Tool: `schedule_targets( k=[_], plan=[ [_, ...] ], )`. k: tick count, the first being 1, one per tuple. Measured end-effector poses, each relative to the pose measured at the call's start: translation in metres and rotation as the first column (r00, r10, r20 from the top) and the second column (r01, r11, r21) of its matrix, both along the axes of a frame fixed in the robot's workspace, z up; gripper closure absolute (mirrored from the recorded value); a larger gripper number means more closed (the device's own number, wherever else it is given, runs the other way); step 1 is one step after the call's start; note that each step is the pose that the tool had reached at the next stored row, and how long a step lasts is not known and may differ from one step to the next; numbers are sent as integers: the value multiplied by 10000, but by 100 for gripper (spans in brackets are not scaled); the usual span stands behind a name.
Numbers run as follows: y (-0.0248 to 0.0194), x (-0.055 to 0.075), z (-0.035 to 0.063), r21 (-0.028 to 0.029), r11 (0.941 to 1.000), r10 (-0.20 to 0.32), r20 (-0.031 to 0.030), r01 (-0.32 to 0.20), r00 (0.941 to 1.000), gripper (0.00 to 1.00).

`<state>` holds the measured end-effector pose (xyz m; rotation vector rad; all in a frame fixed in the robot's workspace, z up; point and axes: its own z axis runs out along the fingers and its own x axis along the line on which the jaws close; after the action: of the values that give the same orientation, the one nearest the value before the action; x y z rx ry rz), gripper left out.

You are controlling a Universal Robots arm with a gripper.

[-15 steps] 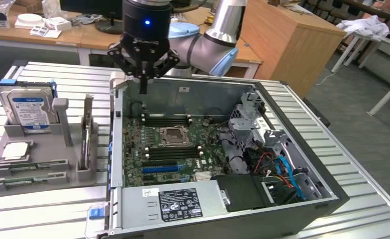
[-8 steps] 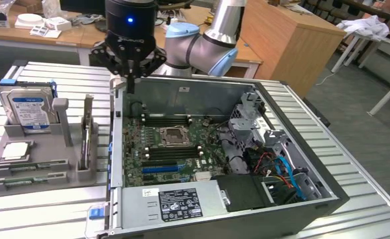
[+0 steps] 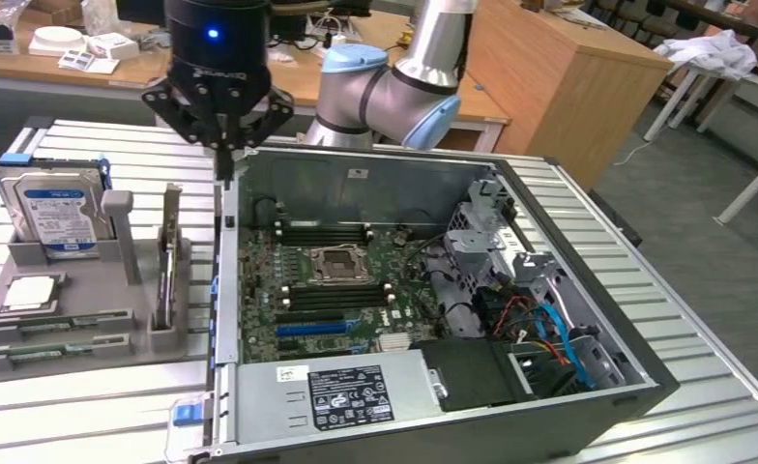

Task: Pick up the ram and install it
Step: 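Reach for the ram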

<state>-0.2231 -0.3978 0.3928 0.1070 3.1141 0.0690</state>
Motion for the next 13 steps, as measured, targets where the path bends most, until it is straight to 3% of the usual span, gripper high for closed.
schedule_targets(
  k=[13],
  plan=[
    [7,-480,-4,0,10000,42,0,-42,10000,89]
  ],
)
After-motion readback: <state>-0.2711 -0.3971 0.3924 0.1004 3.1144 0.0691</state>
